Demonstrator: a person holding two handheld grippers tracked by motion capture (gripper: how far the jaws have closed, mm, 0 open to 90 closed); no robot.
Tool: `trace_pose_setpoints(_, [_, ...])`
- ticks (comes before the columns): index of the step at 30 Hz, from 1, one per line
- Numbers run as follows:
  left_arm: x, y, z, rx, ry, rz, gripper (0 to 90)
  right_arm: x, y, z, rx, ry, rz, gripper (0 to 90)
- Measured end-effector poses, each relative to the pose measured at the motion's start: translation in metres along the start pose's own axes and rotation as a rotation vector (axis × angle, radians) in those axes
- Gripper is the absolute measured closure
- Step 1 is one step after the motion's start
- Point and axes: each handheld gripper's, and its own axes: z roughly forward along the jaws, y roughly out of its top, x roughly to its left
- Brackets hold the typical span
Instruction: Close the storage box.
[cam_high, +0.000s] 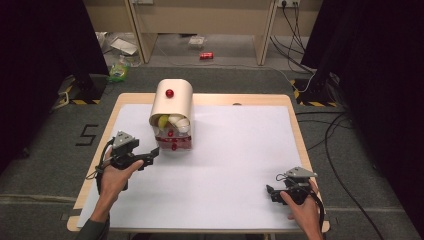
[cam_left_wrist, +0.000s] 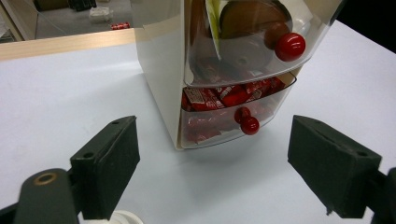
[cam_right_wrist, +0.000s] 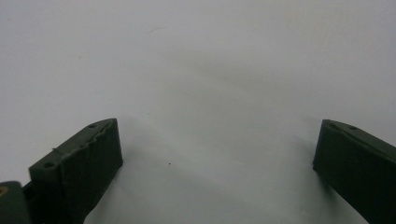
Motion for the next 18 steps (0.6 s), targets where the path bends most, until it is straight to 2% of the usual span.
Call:
trace_pose_setpoints(9, [-0.001,-0.003,-0.008,-0.011,-0.013,-0.007,16.2,0.0,0.0,0.0,-0.001,0.002,0.0,1.5])
trace_pose_setpoints(18, [-0.008,-0.004,-0.017,-0.025,-0.019,0.01,16.2,0.0,0.0,0.0,-0.001,0.001,0.0,1.6])
